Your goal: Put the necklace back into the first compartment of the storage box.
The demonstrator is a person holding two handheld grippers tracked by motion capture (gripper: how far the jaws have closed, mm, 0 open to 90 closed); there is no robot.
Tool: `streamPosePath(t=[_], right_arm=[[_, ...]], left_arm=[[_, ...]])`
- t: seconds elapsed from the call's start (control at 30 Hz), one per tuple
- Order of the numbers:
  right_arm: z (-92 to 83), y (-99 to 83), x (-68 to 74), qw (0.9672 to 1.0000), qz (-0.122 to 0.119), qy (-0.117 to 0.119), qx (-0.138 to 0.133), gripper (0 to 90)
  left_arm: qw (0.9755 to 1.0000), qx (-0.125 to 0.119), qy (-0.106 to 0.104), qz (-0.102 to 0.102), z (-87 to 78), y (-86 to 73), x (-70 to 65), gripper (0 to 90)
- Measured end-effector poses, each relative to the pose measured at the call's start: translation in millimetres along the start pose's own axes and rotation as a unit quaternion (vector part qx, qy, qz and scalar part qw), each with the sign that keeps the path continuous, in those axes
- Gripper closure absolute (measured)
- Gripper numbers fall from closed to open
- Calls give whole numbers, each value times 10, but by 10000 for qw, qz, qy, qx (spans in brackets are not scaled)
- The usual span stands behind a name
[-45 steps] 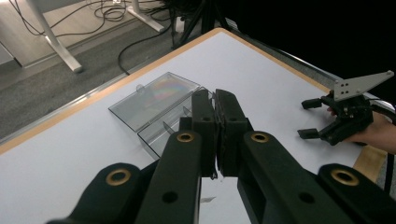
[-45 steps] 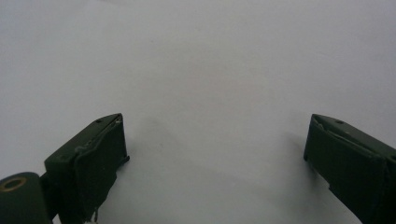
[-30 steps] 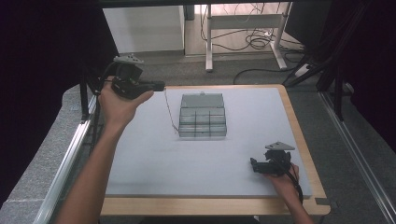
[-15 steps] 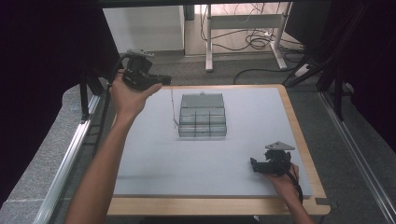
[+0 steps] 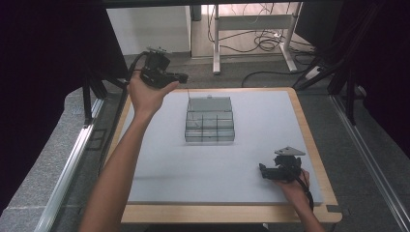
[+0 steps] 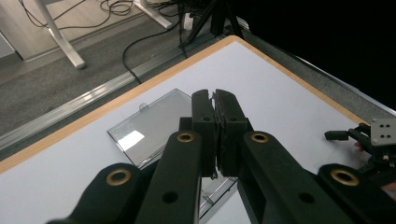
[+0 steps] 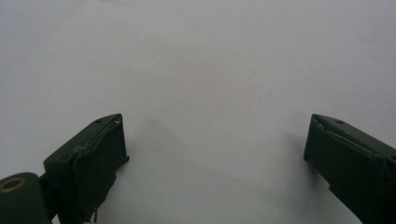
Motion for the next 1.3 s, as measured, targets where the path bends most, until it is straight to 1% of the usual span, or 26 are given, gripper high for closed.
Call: streamPosePath(t=[0.1,0.27,0.43,0.57,0.73,0.87,1.03,1.07,1.3], right_arm=[[0,0,-1,10000,0,2,0,54],[1,0,-1,10000,-4,0,0,54],[-1,0,1,10000,6,15,11,53],[1,1,-1,10000,-1,15,12,52],[5,3,-2,10000,-3,12,0,51],[6,4,-1,10000,0,13,-3,51],[6,4,-1,10000,-1,13,-1,51],[6,4,-1,10000,3,15,0,51],[6,4,0,10000,2,16,-1,51]], left_arm=[[10000,-8,27,-31,38,18,30,886],[9999,-56,12,-161,65,67,87,886],[9999,-32,52,-145,112,88,141,886],[9999,-35,77,-141,182,98,178,886],[9998,68,86,-186,345,32,228,886],[9996,132,110,-202,440,-30,277,886],[9994,173,163,-270,510,-102,354,886],[9992,166,172,-309,524,-115,362,886],[9988,225,224,-376,592,-203,430,886]])
Point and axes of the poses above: each handheld gripper's, and its own axes: z roughly forward along the jaws, y roughly out of its top, x roughly to its left, the point moved 9 cm from there along z, roughly forward along the jaws, and after that the axes turned 10 degrees about -z, right-handed, at the moved point
